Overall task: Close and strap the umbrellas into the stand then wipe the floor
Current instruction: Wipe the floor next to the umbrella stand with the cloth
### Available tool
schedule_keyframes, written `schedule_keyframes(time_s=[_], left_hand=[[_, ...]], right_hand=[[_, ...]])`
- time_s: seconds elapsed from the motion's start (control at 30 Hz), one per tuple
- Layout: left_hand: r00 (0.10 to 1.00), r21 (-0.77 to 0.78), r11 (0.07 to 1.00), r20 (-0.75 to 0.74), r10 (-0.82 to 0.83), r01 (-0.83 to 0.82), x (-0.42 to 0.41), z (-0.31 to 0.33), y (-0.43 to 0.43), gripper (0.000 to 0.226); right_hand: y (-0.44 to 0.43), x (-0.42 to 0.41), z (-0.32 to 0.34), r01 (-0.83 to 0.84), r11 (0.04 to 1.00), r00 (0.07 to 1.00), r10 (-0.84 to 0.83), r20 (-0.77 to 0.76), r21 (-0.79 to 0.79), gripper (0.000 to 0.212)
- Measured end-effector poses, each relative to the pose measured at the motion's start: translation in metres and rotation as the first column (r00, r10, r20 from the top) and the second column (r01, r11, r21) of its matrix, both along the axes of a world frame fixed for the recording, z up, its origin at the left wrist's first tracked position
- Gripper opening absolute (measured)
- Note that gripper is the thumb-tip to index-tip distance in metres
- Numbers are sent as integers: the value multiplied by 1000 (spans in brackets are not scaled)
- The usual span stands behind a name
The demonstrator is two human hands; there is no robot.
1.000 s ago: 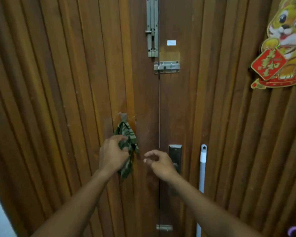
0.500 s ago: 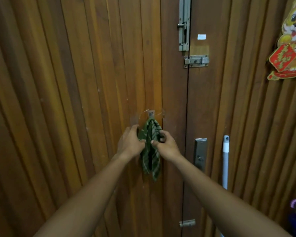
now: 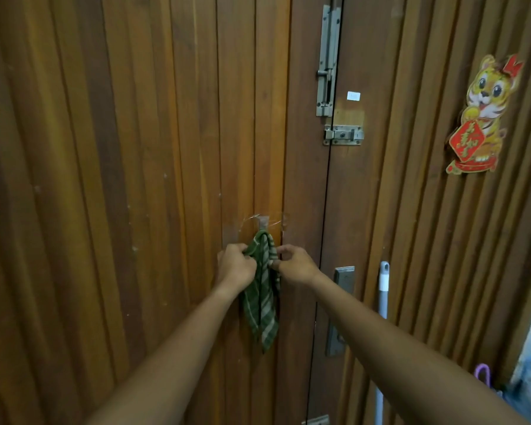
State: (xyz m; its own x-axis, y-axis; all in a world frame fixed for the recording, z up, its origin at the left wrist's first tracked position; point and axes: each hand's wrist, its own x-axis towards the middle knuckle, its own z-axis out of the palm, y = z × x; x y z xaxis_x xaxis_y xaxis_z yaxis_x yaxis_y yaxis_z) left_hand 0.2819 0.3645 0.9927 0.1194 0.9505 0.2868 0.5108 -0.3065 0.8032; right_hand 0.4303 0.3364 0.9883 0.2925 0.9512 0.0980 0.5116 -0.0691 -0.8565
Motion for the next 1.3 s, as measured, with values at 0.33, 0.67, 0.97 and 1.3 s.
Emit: schedule_keyframes(time_s=[0.33, 0.67, 0.97, 1.3], left_hand=[[890, -41, 935, 326, -320, 351, -19, 51, -17, 36], [500, -268, 493, -43, -865, 828, 61, 38, -43, 35], [212, -402, 289, -224, -951, 869, 225, -2, -139, 18], [-100, -557, 134, -369, -924, 820, 415, -113, -258, 9]], right_hand=[[-45, 21, 51, 64, 971, 966, -3, -258, 231, 21], [-157, 102, 51, 81, 979, 924, -145, 354, 189, 33], [-316, 227, 24, 238, 967, 926, -199, 322, -87, 23], [-490, 374, -117, 487, 817, 869, -419, 262, -310, 11]])
